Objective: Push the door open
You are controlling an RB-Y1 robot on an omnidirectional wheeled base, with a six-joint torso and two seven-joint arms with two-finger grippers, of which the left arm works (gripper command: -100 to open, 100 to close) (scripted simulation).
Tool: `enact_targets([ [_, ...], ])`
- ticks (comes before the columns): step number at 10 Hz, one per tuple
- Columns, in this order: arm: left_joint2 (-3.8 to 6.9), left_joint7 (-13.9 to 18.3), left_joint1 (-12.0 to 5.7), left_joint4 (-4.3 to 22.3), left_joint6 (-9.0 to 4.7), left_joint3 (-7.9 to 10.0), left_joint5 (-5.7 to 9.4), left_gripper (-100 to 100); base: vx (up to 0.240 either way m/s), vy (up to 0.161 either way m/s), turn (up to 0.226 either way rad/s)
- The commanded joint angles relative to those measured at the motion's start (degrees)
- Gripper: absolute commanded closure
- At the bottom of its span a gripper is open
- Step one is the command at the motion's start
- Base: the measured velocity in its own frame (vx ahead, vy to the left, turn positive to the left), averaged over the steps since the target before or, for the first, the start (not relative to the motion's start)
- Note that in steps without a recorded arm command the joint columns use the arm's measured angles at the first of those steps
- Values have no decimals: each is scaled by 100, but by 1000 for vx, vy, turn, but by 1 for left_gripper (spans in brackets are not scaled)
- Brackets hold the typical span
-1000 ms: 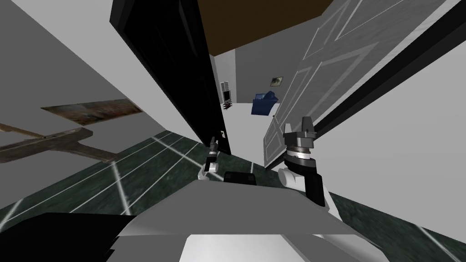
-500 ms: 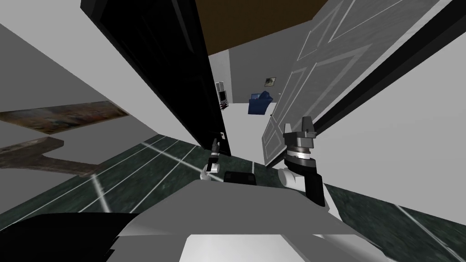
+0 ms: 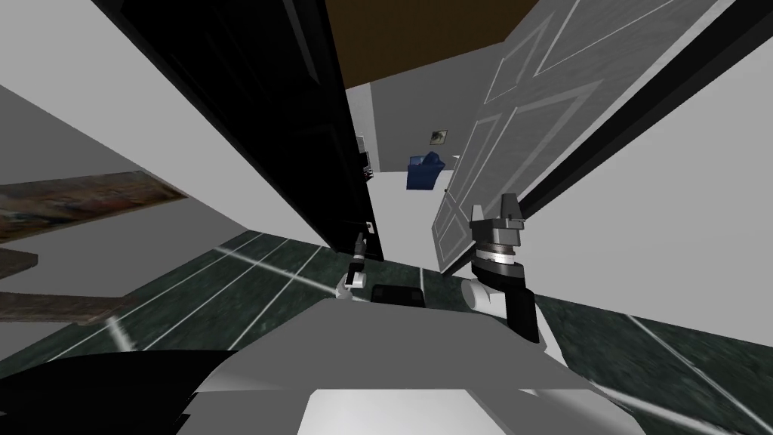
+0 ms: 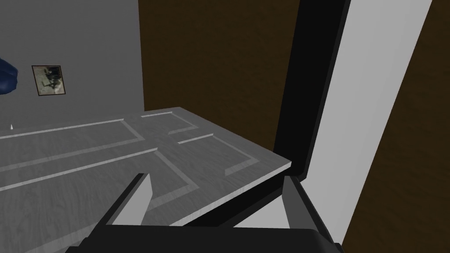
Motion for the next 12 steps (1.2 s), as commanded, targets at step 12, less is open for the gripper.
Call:
enact_targets([
  [12,-409,-244,-647,1847,-344,45,-126,-100,8,134,-129],
])
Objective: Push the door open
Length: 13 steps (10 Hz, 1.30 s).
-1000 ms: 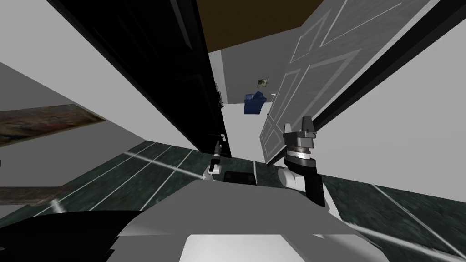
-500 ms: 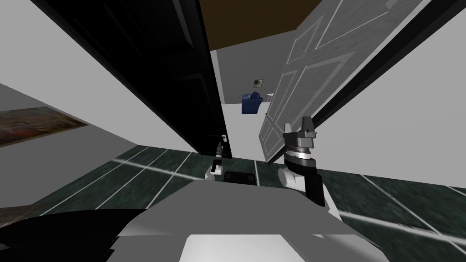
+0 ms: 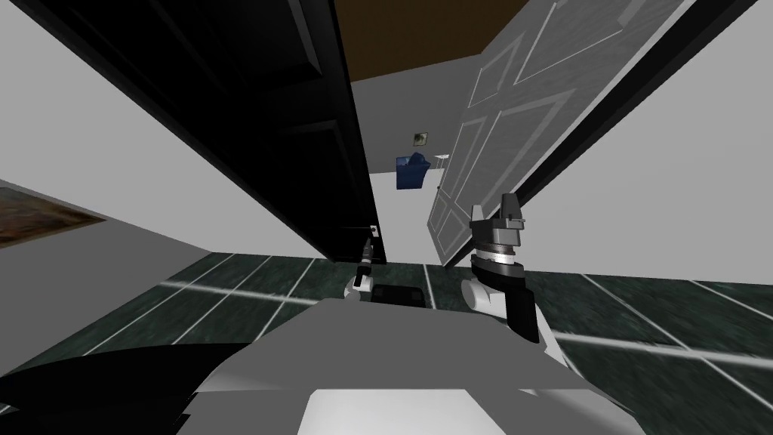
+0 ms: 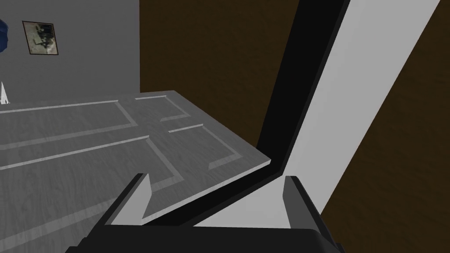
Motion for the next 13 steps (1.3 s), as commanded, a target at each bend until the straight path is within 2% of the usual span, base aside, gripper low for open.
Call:
enact_targets([
  [1,0,0,0,0,0,0,0,-100,-2,95,-49],
  [2,160,-2,11,36,-36,11,5,-100,90,18,-25],
  [5,290,2,36,86,-108,33,18,-100,183,-3,-28],
  [8,238,7,62,139,-185,57,33,-100,219,5,-27],
  [10,43,11,83,179,-244,75,43,-100,185,19,-26],
  [11,103,7,99,148,-221,67,38,-100,68,11,3],
  [12,103,7,99,148,-221,67,38,100,-13,-3,-3],
  [13,103,7,99,148,-221,67,38,100,-24,-3,-4],
])
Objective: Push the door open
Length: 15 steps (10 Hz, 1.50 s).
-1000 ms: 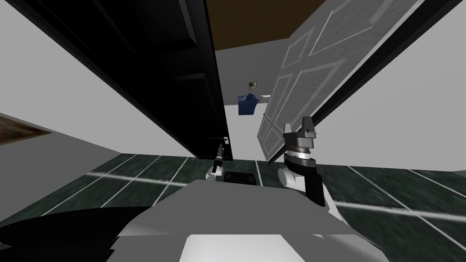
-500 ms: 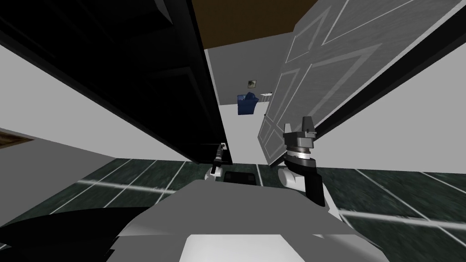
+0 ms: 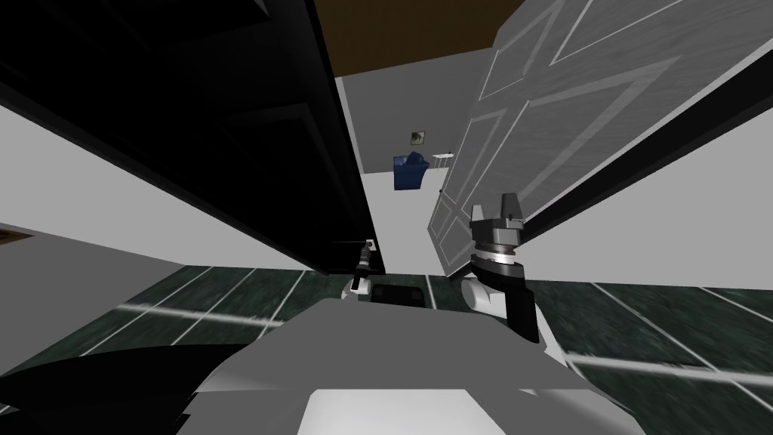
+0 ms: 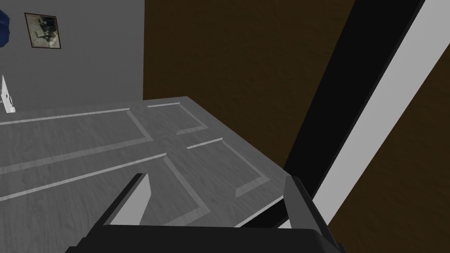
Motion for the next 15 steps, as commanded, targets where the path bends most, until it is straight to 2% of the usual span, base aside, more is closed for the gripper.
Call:
enact_targets([
  [1,-5,4,7,2,-2,-4,0,100,-15,-1,0],
  [4,-5,4,7,2,-2,-4,0,100,-5,-1,1],
  [5,99,-18,8,15,19,68,37,100,102,-21,25],
  [10,300,-68,-14,23,40,267,143,100,159,-41,46],
  [11,301,-48,-104,151,10,231,140,-100,-48,-67,50],
  [13,299,-33,-117,130,53,220,147,-100,-193,-50,20],
  [15,253,-11,-136,99,116,204,157,-100,-203,-44,30],
])
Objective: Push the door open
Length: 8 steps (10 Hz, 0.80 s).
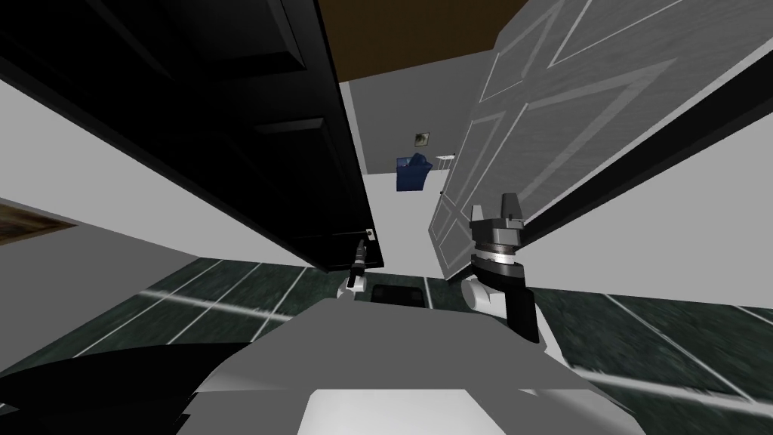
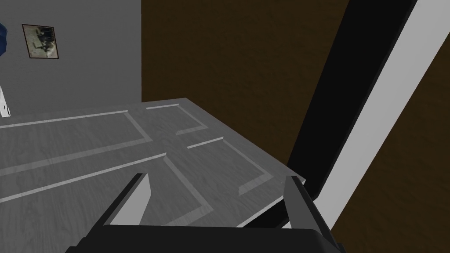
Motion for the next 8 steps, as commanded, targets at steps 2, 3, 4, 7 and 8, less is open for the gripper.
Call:
enact_targets([
  [2,-107,27,-11,-62,93,-22,11,-100,-193,-52,31],
  [3,-178,38,-21,-77,124,-30,16,-100,-192,-46,25],
  [4,-147,23,-5,-119,140,-25,12,-100,-81,-26,4],
  [7,-23,12,0,-90,99,2,26,-100,138,2,-23],
  [8,-5,10,1,-79,81,12,30,-100,192,-1,-25],
])
